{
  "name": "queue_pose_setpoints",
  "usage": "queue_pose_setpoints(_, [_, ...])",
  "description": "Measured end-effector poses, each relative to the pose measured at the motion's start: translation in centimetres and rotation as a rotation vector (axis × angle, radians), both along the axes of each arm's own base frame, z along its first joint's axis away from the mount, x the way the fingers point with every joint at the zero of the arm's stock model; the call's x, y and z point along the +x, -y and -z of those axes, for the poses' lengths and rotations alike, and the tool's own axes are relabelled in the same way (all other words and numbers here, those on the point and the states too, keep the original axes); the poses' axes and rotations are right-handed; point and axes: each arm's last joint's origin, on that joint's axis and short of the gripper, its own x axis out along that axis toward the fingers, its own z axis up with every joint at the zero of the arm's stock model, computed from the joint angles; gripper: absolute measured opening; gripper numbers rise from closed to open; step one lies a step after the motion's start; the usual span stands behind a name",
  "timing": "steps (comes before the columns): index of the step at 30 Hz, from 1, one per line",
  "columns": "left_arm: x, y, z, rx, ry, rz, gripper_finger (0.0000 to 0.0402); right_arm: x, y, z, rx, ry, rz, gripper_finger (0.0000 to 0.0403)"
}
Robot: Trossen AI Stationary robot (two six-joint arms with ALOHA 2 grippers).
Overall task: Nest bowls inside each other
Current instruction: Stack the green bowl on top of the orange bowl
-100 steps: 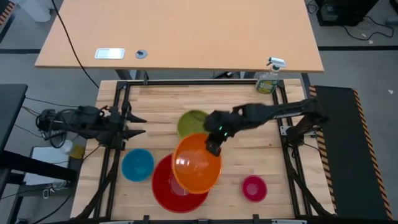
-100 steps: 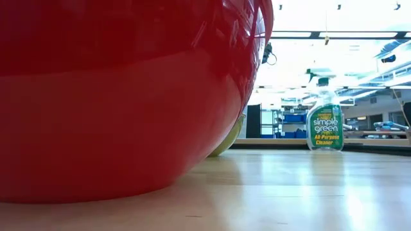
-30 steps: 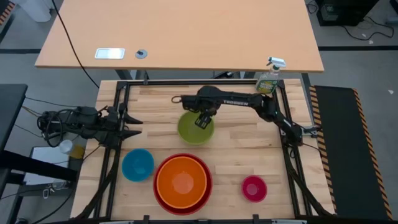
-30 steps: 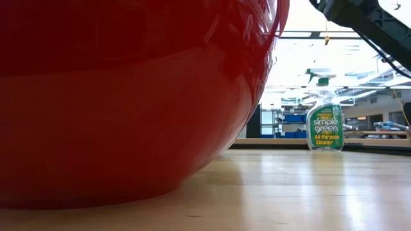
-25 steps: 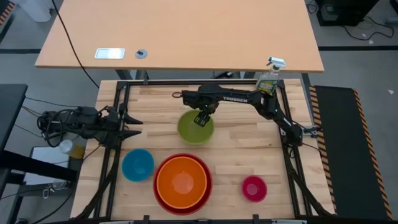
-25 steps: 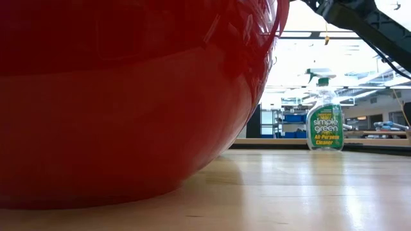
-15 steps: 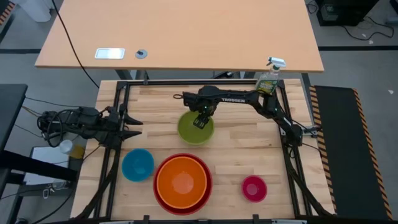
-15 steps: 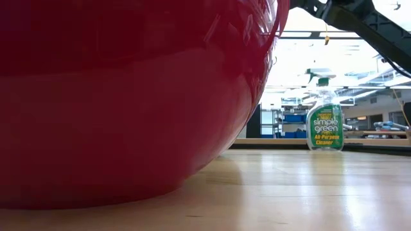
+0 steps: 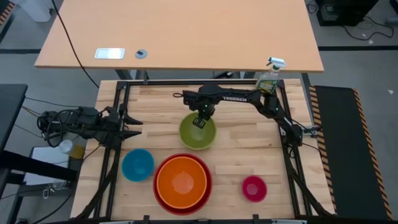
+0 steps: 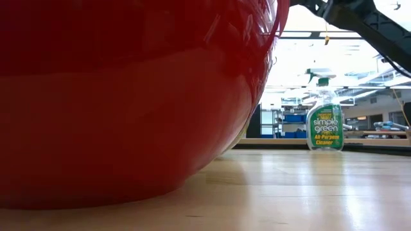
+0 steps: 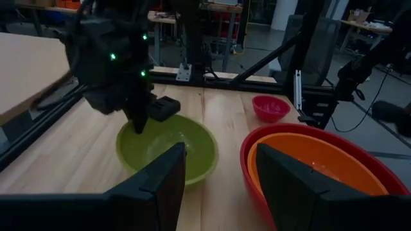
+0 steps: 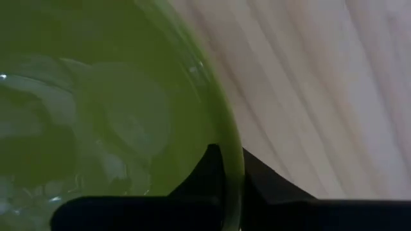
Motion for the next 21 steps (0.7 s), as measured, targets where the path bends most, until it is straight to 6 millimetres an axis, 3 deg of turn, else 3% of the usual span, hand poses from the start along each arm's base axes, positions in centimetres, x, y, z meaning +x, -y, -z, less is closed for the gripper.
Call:
queue_pose_setpoints(3, [0.0,0.0,0.0,0.008,-0.001,0.001,0.0192,-0.1,0.0,-2.6,-0.068,-0.011,-0.001,0.0025])
queue_pose_setpoints(7, [0.0,0.0,0.0,0.024,0.0,-0.007,0.0192,-0.2,-1.5,-6.7,-0.145,0.013,-0.034,0.0025])
queue_pose_setpoints(16, [0.0,-0.1,0.0,0.029,0.001,-0.032,0.0192,-3.3,-9.0,-13.4,-0.065,0.251,-0.141,0.0028])
queue_pose_setpoints(21, [0.0,-0.1,0.0,0.029,0.001,-0.033,0.0192,-2.8,-14.4,-15.6,-0.051,0.464,-0.273,0.0028])
